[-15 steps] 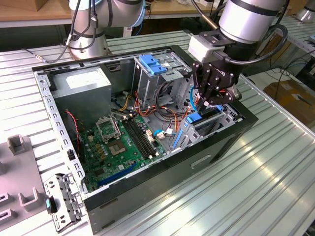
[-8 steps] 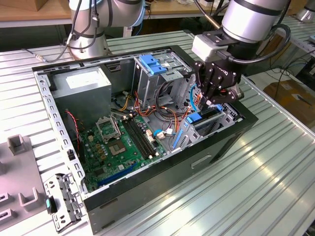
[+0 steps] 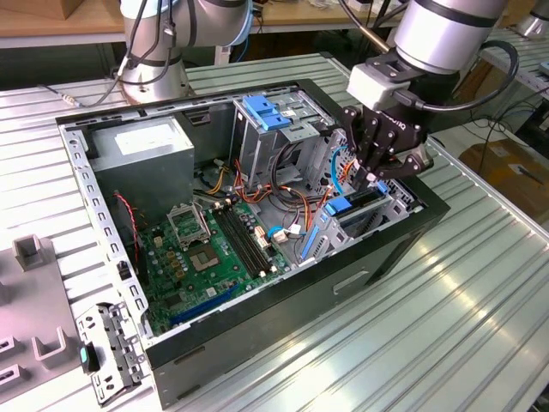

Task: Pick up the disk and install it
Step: 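Insert the first disk wire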

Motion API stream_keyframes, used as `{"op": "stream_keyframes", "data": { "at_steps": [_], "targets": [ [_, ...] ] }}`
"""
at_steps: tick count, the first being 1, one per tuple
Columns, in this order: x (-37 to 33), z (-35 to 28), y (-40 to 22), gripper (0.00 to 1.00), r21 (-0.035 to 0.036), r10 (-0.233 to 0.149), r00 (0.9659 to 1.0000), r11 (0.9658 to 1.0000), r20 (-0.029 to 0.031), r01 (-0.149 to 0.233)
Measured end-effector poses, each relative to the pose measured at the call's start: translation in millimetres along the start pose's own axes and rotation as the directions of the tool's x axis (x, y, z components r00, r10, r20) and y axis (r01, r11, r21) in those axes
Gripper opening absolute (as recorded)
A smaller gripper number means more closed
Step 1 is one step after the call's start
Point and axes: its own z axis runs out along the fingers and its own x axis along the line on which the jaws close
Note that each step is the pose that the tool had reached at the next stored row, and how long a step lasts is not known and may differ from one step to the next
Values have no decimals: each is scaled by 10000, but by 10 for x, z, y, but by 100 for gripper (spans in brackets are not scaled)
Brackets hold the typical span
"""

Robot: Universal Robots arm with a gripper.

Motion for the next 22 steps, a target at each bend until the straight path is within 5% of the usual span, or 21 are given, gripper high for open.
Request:
{"op": "stream_keyframes", "data": {
  "at_steps": [12, 22],
  "targets": [
    [1, -73, -22, 11, -3, -205, 9998, 9998, -7, 205],
    [-13, -67, -246, 11, 4, -460, 9989, 9989, -23, 460]
  ]
}}
